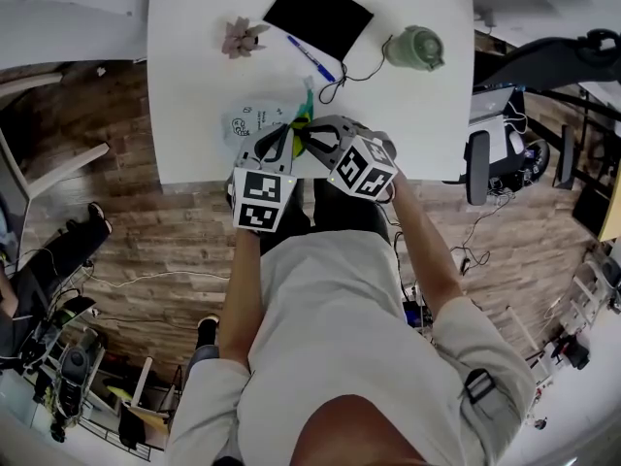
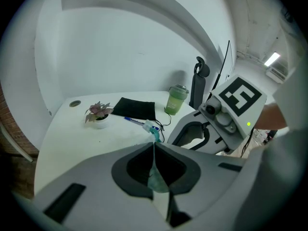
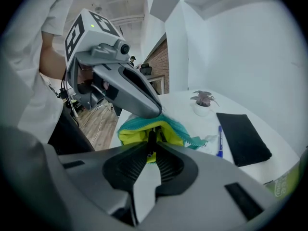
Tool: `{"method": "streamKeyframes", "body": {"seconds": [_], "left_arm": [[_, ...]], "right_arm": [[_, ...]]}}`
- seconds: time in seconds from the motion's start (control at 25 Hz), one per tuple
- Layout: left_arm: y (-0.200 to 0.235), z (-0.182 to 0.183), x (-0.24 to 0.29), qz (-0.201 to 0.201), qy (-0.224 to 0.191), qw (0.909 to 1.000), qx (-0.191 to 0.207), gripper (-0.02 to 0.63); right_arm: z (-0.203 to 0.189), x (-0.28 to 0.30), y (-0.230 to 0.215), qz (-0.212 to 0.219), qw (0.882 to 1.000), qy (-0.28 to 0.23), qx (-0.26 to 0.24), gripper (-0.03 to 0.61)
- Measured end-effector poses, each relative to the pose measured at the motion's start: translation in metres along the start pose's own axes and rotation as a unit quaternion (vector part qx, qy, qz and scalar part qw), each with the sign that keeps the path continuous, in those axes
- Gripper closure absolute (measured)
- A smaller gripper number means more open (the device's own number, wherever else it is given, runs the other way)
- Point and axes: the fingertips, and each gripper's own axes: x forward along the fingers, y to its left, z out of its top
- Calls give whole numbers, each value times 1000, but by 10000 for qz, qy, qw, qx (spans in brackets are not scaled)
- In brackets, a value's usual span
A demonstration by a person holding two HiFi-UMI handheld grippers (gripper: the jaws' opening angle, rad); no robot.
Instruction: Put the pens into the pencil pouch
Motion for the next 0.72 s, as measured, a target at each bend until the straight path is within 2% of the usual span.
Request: {"method": "streamKeyframes", "body": {"seconds": [0.52,0.72], "left_arm": [[7,-2,5,-22,-13,10000,-74,611],[8,-2,8,-52,1,10000,-58,611]], "right_arm": [[1,23,-4,-185,9998,-20,86,515],[-1,21,-6,-237,9996,-1,137,471]]}}
